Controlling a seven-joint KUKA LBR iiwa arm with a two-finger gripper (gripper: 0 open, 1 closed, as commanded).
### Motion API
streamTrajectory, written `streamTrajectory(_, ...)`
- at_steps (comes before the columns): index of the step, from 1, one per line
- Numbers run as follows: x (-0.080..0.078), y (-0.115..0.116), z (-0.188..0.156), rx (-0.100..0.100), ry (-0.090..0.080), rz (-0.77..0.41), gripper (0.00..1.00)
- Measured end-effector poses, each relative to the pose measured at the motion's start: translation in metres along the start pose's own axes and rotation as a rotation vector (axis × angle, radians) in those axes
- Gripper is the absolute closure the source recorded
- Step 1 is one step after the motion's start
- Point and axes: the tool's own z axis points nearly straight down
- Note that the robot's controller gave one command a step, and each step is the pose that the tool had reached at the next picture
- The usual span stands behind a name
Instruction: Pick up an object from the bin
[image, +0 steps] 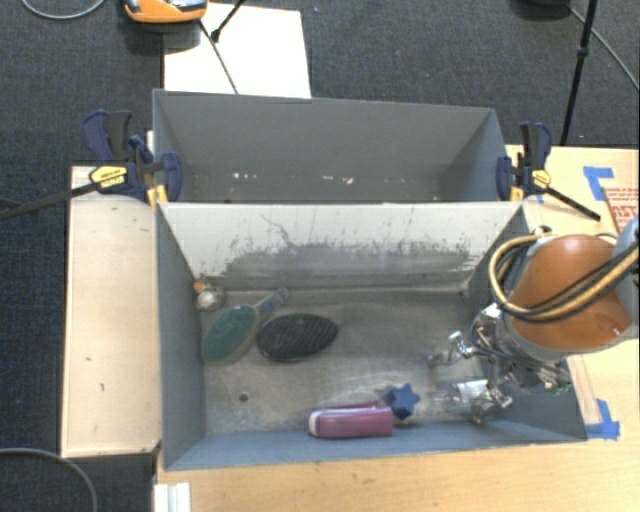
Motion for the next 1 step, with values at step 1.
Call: streamTrajectory(1,0.0080,-0.0109,-0.0005,-0.001,-0.002,0.115,0.00)
